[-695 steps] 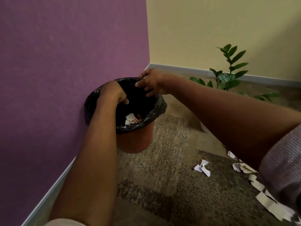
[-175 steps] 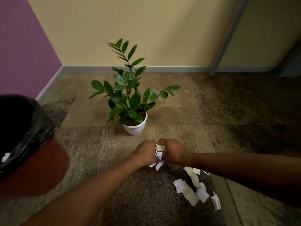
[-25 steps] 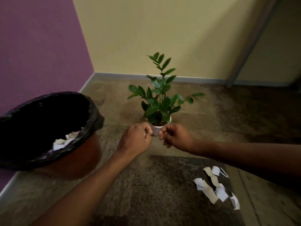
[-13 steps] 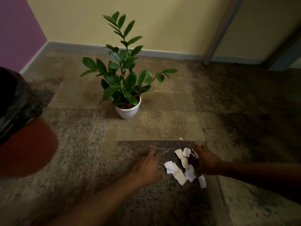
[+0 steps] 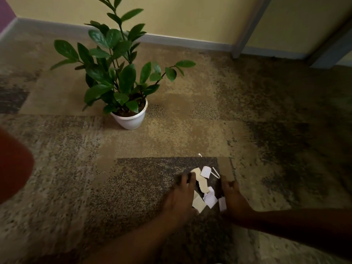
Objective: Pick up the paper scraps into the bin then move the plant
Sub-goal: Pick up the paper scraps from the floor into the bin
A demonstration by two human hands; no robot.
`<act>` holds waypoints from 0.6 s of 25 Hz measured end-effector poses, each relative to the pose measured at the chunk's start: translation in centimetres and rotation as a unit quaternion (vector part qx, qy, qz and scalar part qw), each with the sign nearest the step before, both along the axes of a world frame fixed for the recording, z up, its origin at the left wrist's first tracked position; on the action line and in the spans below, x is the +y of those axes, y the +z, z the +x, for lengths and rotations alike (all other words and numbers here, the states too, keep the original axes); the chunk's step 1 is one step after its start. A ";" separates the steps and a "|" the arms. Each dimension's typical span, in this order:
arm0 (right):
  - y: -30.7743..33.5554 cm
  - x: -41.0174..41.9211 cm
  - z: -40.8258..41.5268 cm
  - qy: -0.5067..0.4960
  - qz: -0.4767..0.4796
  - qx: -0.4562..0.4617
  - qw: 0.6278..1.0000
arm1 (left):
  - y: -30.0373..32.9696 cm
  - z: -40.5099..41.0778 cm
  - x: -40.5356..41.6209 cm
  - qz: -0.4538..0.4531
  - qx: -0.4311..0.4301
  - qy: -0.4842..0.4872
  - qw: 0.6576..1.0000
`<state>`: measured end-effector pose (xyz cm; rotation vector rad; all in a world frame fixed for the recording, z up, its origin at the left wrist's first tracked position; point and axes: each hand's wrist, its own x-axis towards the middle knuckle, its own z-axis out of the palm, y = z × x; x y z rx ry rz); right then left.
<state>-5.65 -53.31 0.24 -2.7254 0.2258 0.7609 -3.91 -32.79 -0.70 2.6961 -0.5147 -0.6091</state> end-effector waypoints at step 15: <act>3.6 11.0 13.3 0.013 0.267 0.001 0.964 | 1.2 8.3 5.7 -0.064 0.006 0.245 0.967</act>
